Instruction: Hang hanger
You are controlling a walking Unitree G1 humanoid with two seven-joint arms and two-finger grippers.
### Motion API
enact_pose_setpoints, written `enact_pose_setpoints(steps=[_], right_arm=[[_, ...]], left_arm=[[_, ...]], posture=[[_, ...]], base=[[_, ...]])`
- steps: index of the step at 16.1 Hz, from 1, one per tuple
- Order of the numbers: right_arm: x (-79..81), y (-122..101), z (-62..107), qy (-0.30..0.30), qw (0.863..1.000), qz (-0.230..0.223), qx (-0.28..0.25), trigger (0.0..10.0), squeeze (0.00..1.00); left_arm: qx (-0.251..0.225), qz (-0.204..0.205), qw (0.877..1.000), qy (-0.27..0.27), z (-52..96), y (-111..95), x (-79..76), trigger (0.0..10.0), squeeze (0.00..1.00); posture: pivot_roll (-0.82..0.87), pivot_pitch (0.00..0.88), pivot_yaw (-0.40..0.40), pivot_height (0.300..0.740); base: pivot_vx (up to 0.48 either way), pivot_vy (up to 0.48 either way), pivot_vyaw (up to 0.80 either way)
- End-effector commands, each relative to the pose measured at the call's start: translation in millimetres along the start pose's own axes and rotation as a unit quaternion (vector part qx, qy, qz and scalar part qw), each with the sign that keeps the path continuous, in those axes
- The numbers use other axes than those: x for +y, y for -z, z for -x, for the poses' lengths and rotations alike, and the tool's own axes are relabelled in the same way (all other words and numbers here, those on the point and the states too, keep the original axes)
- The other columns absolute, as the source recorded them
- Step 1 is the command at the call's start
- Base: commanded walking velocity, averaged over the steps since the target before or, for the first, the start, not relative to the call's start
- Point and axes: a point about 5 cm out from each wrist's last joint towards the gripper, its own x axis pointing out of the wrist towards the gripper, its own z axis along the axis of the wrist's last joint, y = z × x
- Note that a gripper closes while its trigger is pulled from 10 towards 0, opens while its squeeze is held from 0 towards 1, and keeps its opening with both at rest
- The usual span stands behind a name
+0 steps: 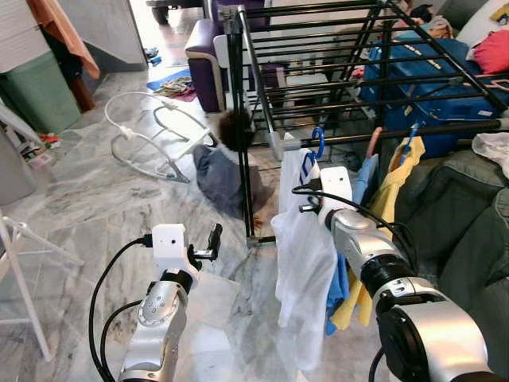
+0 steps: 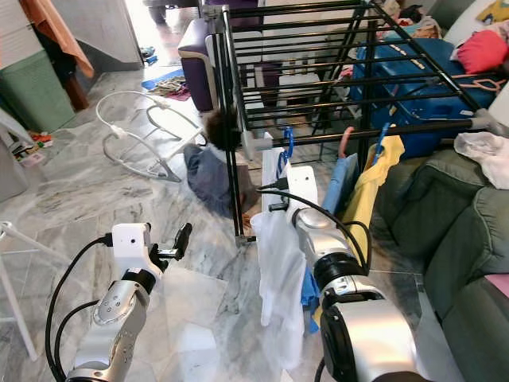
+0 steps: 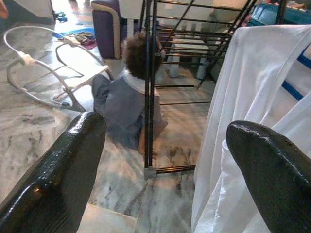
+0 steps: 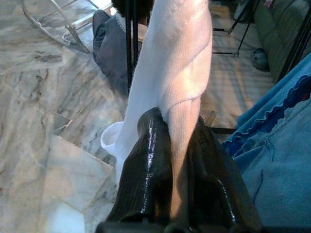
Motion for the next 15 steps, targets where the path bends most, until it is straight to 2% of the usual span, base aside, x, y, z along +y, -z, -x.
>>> enact_pose_setpoints(steps=[1, 4, 6, 9, 15], right_arm=[[5.3, -26, -1.3, -0.012, 0.999, 0.009, -0.037, 10.0, 0.0], [3.8, -41, -1.9, -0.007, 0.999, 0.005, -0.053, 10.0, 0.0], [-2.6, -31, -2.7, 0.011, 0.999, -0.043, -0.025, 10.0, 0.0], [-9.4, -12, -2.3, 0.029, 0.997, -0.074, 0.013, 10.0, 0.0], [-2.8, 19, -0.6, 0.015, 0.994, -0.092, 0.06, 10.0, 0.0]], left_arm=[[-0.006, -0.005, 1.0, -0.005, -0.7, -5, 2.7, 10.0, 0.0], [-0.005, -0.007, 1.0, -0.004, 0.0, -6, 3.7, 10.0, 0.0], [-0.001, -0.009, 1.0, -0.004, 1.9, -5, 5.0, 10.0, 0.0], [0.004, -0.011, 1.0, -0.005, 4.1, -4, 6.7, 10.0, 0.0], [0.012, -0.015, 1.0, 0.003, 1.6, -4, 3.7, 10.0, 0.0]], posture=[[-0.07, 0.0, 0.036, 0.74], [-0.06, 0.002, 0.04, 0.74], [-0.05, 0.003, 0.038, 0.74], [-0.04, 0.006, 0.04, 0.74], [-0.04, 0.007, 0.046, 0.74]], base=[[0.0, 0.0, 0.0], [0.0, 0.0, 0.0], [0.0, 0.0, 0.0], [0.0, 0.0, 0.0], [0.0, 0.0, 0.0]])
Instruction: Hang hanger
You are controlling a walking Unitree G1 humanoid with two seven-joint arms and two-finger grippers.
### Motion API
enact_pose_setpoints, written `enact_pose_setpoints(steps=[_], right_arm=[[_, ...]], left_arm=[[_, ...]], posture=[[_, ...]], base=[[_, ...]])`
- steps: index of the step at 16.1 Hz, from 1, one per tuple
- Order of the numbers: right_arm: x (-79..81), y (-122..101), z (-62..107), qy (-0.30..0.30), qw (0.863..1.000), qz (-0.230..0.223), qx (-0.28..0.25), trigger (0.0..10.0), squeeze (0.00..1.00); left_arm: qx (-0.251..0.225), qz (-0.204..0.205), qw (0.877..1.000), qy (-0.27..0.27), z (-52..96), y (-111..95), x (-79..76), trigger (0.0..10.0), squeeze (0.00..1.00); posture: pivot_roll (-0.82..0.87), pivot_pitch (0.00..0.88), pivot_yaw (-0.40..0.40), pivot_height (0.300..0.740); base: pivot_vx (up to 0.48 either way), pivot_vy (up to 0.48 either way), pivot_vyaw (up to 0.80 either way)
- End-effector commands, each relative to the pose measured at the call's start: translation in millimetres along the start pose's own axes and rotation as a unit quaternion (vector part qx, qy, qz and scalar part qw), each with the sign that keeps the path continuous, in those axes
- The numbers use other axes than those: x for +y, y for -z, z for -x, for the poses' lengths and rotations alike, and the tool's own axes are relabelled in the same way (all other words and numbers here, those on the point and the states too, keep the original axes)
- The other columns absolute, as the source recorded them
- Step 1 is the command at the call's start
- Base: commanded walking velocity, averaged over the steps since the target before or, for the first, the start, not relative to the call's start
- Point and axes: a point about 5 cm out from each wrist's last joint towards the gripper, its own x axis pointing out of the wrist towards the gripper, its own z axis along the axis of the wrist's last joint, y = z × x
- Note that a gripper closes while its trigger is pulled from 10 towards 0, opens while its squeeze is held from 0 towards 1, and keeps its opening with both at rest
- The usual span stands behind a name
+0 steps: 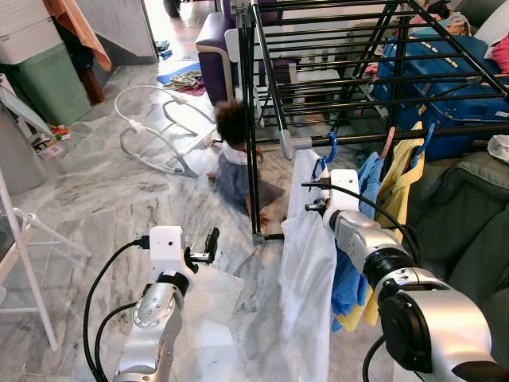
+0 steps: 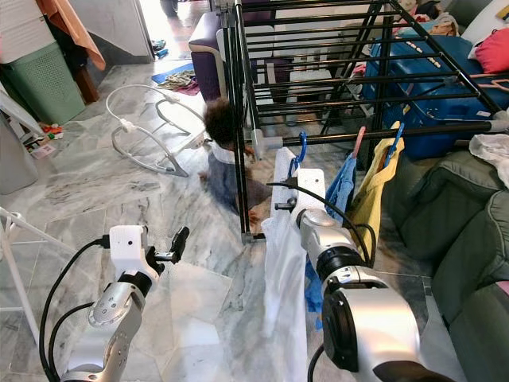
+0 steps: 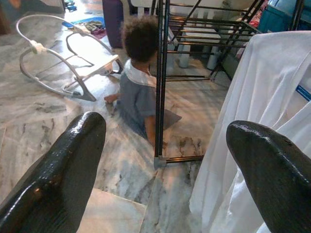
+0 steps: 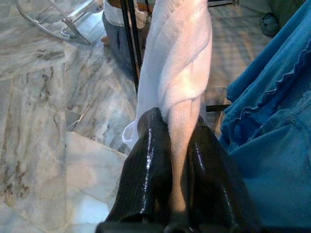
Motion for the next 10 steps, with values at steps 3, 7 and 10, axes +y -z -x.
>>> enact_pose_setpoints(steps=[3, 7, 10], right_arm=[[3.3, 9, 0.2, -0.026, 1.0, -0.013, 0.0, 10.0, 1.0], [-0.9, -7, 3.2, -0.011, 0.992, 0.094, -0.082, 10.0, 1.0], [-10.5, -5, 5.5, 0.01, 0.989, 0.111, -0.095, 10.0, 1.0]], left_arm=[[-0.007, -0.008, 1.0, 0.003, -2.7, -6, -0.5, 10.0, 0.0], [-0.009, -0.001, 1.0, -0.004, -0.2, -6, 1.1, 10.0, 0.0], [-0.007, -0.002, 1.0, -0.008, 2.1, -4, 0.0, 10.0, 0.0]], posture=[[-0.05, 0.002, 0.047, 0.74], [-0.06, 0.001, 0.044, 0.74], [-0.07, 0.003, 0.042, 0.74]], base=[[0.0, 0.0, 0.0], [0.0, 0.0, 0.0], [0.0, 0.0, 0.0]])
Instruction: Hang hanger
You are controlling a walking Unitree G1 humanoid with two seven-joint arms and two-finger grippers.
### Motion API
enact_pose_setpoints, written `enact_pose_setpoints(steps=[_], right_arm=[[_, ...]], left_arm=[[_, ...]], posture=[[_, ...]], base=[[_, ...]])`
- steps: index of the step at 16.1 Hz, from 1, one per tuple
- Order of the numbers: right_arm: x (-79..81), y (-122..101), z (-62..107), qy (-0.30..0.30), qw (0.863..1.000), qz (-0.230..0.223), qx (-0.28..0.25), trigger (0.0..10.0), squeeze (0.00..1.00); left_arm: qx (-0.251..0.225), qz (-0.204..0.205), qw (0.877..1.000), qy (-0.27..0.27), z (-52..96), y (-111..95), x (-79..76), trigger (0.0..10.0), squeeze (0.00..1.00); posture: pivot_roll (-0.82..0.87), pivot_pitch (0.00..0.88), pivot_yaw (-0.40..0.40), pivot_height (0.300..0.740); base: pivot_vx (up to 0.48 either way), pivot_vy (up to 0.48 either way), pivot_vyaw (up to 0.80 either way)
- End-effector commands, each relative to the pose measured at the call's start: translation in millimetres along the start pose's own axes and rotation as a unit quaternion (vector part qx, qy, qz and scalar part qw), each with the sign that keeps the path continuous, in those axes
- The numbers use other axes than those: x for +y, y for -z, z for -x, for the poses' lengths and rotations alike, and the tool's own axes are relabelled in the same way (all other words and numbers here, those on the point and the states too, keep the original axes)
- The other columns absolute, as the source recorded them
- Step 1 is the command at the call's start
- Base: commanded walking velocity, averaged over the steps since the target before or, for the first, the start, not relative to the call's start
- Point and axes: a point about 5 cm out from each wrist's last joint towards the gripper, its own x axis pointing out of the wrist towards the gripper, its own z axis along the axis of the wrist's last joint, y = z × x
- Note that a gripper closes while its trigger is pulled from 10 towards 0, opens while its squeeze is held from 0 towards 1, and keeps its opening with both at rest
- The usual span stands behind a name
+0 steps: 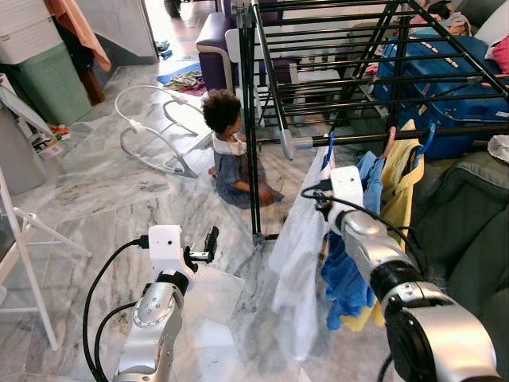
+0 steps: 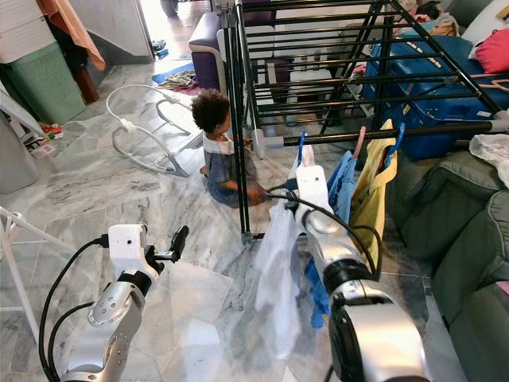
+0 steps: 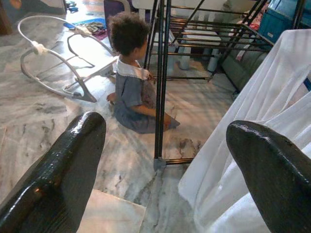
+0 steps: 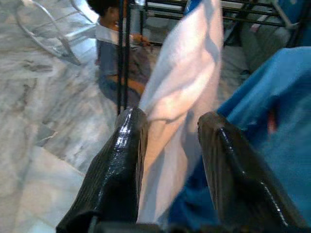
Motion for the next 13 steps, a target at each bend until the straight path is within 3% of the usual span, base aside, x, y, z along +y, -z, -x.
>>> enact_pose_setpoints(steps=[1, 3, 5, 13], right_arm=[[-1.8, -4, 0.6, 0.005, 1.0, 0.013, -0.013, 10.0, 1.0], [-6.8, 0, 3.9, 0.005, 1.0, 0.015, -0.019, 10.0, 1.0], [-12.0, -8, 8.9, 0.005, 0.998, -0.034, -0.06, 10.0, 1.0], [-8.4, -5, 32.4, -0.006, 0.994, -0.041, -0.099, 10.0, 1.0]], left_arm=[[-0.002, -0.009, 1.0, -0.007, 1.7, -2, 0.8, 10.0, 0.0], [0.0, -0.007, 1.0, -0.011, 1.4, -1, 0.3, 10.0, 0.0], [0.002, 0.005, 1.0, -0.013, -0.1, -2, 1.7, 10.0, 0.0], [-0.009, -0.014, 0.998, -0.063, 3.7, -3, 10.5, 10.0, 0.0]], posture=[[-0.07, 0.0, 0.043, 0.74], [-0.08, 0.0, 0.041, 0.74], [-0.09, 0.0, 0.041, 0.74], [-0.09, 0.0, 0.036, 0.74]], base=[[0.0, 0.0, 0.0], [0.0, 0.0, 0.0], [0.0, 0.0, 0.0], [0.0, 0.0, 0.0]])
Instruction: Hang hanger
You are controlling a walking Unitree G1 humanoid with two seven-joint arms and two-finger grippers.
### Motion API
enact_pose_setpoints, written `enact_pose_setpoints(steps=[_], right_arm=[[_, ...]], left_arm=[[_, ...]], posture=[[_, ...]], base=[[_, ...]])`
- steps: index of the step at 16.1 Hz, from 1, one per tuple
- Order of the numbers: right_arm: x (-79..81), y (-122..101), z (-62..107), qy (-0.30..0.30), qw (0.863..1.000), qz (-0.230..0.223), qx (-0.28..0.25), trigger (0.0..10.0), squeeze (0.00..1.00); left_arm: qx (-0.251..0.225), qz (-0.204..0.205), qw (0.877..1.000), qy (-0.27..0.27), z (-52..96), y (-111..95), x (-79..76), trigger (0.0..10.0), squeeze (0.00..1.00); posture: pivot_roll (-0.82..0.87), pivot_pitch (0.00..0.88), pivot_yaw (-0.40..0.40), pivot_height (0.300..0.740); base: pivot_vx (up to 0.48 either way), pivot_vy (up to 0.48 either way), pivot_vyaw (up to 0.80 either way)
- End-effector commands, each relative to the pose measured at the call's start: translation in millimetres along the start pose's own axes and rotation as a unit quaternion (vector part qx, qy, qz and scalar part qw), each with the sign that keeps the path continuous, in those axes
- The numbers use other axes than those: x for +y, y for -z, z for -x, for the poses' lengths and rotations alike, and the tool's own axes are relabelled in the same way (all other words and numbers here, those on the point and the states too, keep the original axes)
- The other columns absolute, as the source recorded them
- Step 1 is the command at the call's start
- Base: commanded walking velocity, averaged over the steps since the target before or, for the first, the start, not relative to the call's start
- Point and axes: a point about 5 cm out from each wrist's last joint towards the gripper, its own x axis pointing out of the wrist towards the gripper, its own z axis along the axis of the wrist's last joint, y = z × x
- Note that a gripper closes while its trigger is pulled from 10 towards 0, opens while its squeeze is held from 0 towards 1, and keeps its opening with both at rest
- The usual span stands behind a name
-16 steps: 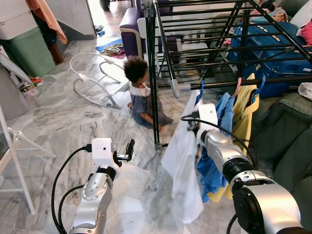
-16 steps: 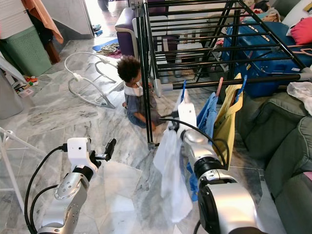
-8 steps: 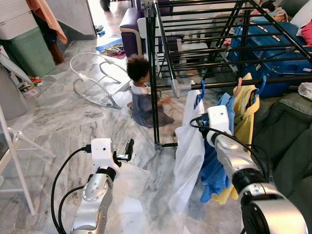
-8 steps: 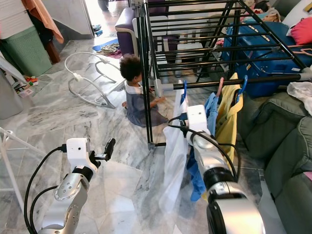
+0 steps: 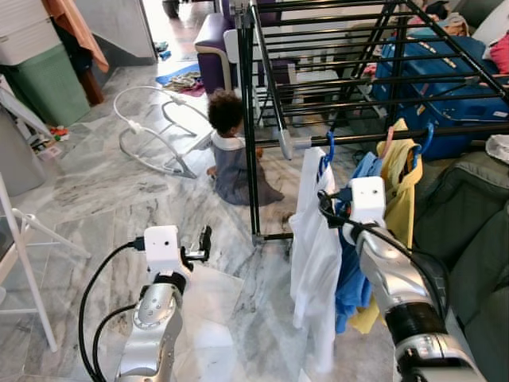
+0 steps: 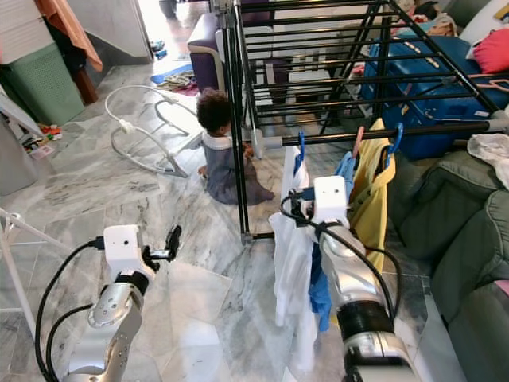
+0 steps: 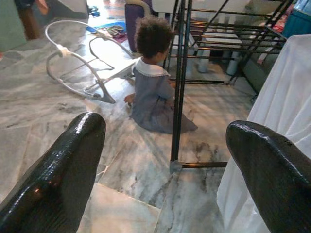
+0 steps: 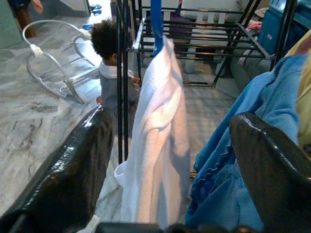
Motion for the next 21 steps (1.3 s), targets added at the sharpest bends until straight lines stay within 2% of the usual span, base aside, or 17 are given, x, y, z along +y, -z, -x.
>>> enact_pose_setpoints(steps=[1, 3, 8, 11, 17, 18, 20, 21], right_arm=[[3.9, -7, 1.2, -0.005, 1.0, -0.001, -0.011, 10.0, 1.0], [5.4, -8, 7.1, -0.002, 1.0, 0.005, -0.024, 10.0, 1.0], [10.5, -4, 18.2, -0.011, 1.0, 0.004, -0.011, 10.0, 1.0], [10.9, 1, 20.7, -0.007, 1.0, 0.001, -0.005, 10.0, 1.0], [10.7, -3, 20.3, -0.003, 1.0, 0.017, -0.01, 10.0, 1.0], [11.3, -2, 21.2, -0.004, 1.0, 0.019, -0.008, 10.0, 1.0], [11.6, -1, 22.1, -0.002, 1.0, 0.02, -0.006, 10.0, 0.97], [11.6, -1, 22.2, -0.002, 1.0, 0.019, -0.007, 10.0, 0.75]], left_arm=[[-0.006, -0.005, 1.0, -0.015, 2.4, -1, 5.4, 10.0, 0.0], [-0.004, -0.009, 1.0, -0.025, 6.2, 2, 8.2, 10.0, 0.0], [0.0, -0.015, 0.999, -0.031, 8.5, 7, 10.5, 10.0, 0.0], [0.006, -0.017, 0.999, -0.033, 8.4, 13, 10.4, 10.0, 0.0], [0.002, -0.022, 0.999, -0.031, 5.3, 10, 7.5, 10.0, 0.0], [-0.001, -0.027, 0.999, -0.029, 5.1, 10, 6.8, 10.0, 0.0], [-0.002, -0.032, 0.999, -0.026, 5.0, 10, 5.7, 10.0, 0.0], [-0.003, -0.031, 0.999, -0.026, 4.9, 10, 5.6, 10.0, 0.0]], posture=[[-0.09, 0.0, 0.036, 0.74], [-0.09, 0.0, 0.034, 0.74], [-0.09, 0.0, 0.03, 0.74], [-0.09, 0.0, 0.029, 0.74], [-0.09, 0.0, 0.031, 0.74], [-0.09, 0.0, 0.031, 0.74], [-0.09, 0.0, 0.031, 0.74], [-0.09, 0.0, 0.031, 0.74]], base=[[0.0, 0.0, 0.0], [0.0, 0.0, 0.0], [0.0, 0.0, 0.0], [0.0, 0.0, 0.0], [0.0, 0.0, 0.0], [0.0, 0.0, 0.8], [0.0, 0.0, 0.8], [0.0, 0.0, 0.0]])
